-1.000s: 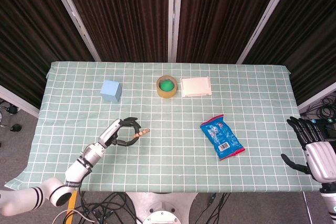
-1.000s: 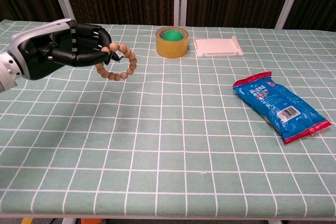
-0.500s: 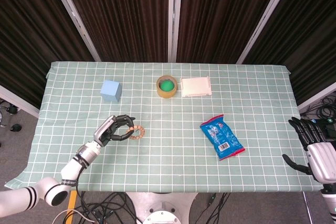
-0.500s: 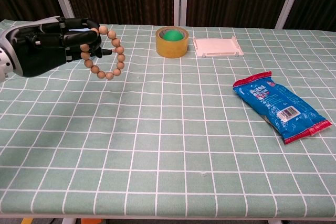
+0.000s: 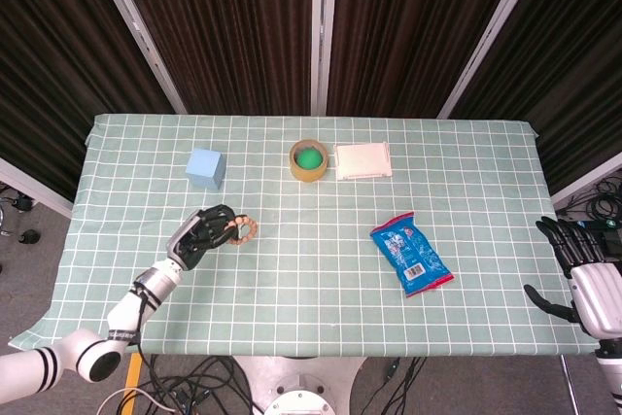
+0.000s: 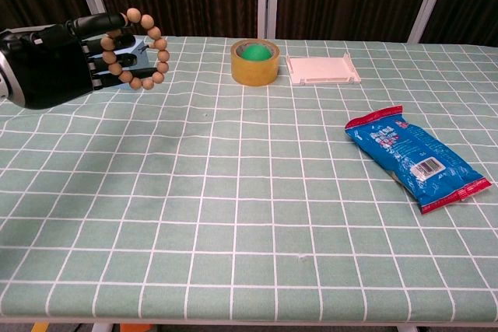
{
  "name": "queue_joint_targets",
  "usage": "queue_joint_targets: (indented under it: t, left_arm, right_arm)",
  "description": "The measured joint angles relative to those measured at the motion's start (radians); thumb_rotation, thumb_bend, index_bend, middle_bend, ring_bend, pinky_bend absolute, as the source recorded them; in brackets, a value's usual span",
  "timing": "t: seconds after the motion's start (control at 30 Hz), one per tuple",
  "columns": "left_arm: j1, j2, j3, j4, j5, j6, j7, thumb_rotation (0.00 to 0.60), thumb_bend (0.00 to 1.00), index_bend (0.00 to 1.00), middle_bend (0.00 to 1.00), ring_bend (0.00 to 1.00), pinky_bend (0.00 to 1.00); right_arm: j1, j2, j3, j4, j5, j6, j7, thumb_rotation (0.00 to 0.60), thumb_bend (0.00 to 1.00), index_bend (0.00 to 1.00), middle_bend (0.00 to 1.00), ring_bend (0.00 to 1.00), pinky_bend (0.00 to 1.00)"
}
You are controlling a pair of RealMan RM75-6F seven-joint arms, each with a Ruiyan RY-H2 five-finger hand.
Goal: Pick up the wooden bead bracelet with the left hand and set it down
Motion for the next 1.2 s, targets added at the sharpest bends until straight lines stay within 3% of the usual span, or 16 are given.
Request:
queue_joint_targets:
  t: [0.1,0.2,0.33,0.5,0.8,0.97,1.1,1.2]
  left_arm:
    - [0.003,0.016,-0.018,-0.033,-0.053,-0.054,-0.065,0.576,0.46,0.63,0.66,0.57,0.13]
    - [0.005,0.032,-0.037,-0.060,-0.097,-0.123,-0.111,0.459,0.46,0.63,0.66,0.57,0.13]
    - [0.011,0.040,-0.057,-0.082,-0.126,-0.179,-0.131,0.396,0.46,0.63,0.66,0.57,0.13]
    - [0.022,0.036,-0.071,-0.086,-0.124,-0.206,-0.123,0.276,0.46,0.63,0.66,0.57,0.13]
    - [0.028,0.032,-0.083,-0.088,-0.164,-0.230,0.000,0.253,0.43,0.63,0.68,0.57,0.14]
    - [0.038,0.035,-0.104,-0.104,-0.202,-0.255,0.053,0.144,0.47,0.55,0.66,0.56,0.14]
    - [0.048,0.033,-0.115,-0.102,-0.176,-0.264,0.053,0.152,0.50,0.54,0.66,0.56,0.14]
    - [0.054,0.031,-0.122,-0.095,-0.146,-0.268,0.047,0.315,0.52,0.54,0.66,0.56,0.14]
  right_arm:
    - [0.002,0.004,0.003,0.000,-0.003,0.004,-0.002,0.600,0.14,0.00,0.06,0.00,0.00]
    - [0.004,0.011,0.009,-0.005,-0.007,0.010,-0.008,0.600,0.14,0.00,0.06,0.00,0.00]
    - [0.007,0.021,0.014,-0.014,-0.012,0.017,-0.016,0.600,0.14,0.00,0.06,0.00,0.00]
    - [0.008,0.023,0.014,-0.021,-0.010,0.011,-0.020,0.600,0.14,0.00,0.06,0.00,0.00]
    - [0.008,0.021,0.011,-0.023,-0.009,0.007,-0.023,0.600,0.14,0.00,0.06,0.00,0.00]
    - [0.011,0.022,0.012,-0.027,-0.010,0.003,-0.027,0.600,0.14,0.00,0.06,0.00,0.00]
    - [0.013,0.022,0.012,-0.030,-0.010,-0.001,-0.029,0.600,0.14,0.00,0.06,0.00,0.00]
    - [0.014,0.022,0.012,-0.032,-0.009,-0.002,-0.030,0.600,0.14,0.00,0.06,0.00,0.00]
